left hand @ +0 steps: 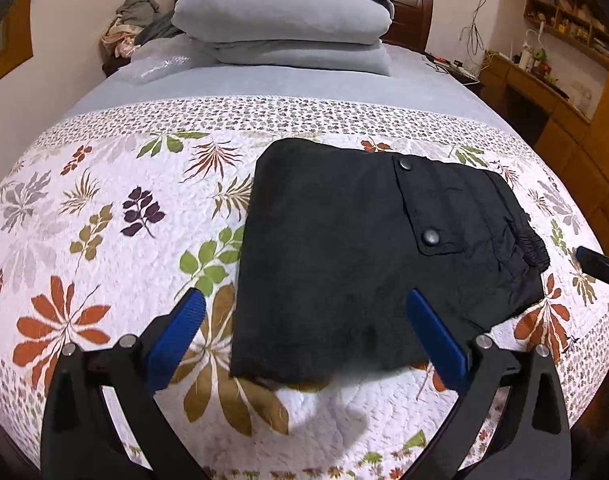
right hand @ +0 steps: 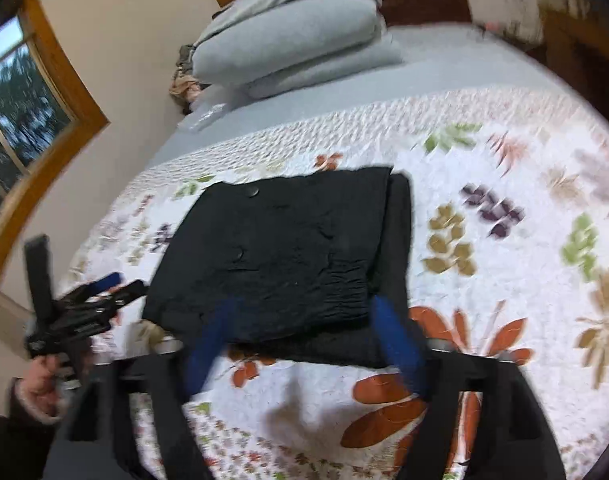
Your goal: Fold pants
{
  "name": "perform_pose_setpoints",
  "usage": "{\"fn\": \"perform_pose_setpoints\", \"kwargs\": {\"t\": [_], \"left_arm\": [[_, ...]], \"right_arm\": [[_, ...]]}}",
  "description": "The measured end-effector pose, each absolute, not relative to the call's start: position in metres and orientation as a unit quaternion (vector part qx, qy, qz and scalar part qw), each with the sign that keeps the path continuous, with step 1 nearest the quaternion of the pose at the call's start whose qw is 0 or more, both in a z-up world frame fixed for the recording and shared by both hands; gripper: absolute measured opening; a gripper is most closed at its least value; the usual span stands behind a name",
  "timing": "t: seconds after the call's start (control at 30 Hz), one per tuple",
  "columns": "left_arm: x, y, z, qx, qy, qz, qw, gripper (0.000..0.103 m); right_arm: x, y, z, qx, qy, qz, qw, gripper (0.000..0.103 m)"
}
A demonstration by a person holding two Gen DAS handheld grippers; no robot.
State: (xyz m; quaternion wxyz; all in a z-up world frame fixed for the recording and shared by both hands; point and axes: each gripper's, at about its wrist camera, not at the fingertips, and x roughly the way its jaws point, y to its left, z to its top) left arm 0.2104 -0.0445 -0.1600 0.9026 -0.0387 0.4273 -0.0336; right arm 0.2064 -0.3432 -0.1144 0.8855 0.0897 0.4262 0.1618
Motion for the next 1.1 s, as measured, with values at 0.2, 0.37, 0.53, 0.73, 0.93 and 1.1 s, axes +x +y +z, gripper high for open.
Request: {"fn": "perform_pose_setpoints", "kwargs": {"t": [0.2, 0.37, 0.53, 0.73, 0.93, 1.1], "left_arm": [[0.189, -0.046, -0.147, -0.044, 0.419, -0.037, 0.906, 0.100], [0.173, -0.043, -0.137, -0.059, 0.416, -0.034, 0.907, 0.100], [0.159, -0.043, -0.129, -0.053, 0.408, -0.027, 0.911, 0.100], [0.148, -0.041, -0.134, -0.049, 0.423, -0.021, 0.905, 0.100], [0.135, -0.035, -0.127, -0.044, 0.414, -0.010, 0.909, 0.100], [0.127, -0.034, -0.112, -0.047, 0.401, -0.010, 0.915, 0.100]], "right_arm": [[0.188, -0.331, -0.099, 0.072, 0.408, 0.123, 0.902, 0.100], [0.173, -0.335, -0.097, 0.078, 0.416, 0.095, 0.901, 0.100], [0.164, -0.342, -0.102, 0.100, 0.425, 0.074, 0.897, 0.100], [0.157, -0.337, -0.125, 0.101, 0.458, 0.035, 0.883, 0.100], [0.147, -0.317, -0.116, 0.073, 0.452, 0.019, 0.889, 0.100], [0.139, -0.306, -0.093, 0.043, 0.429, -0.003, 0.903, 0.100]]}}
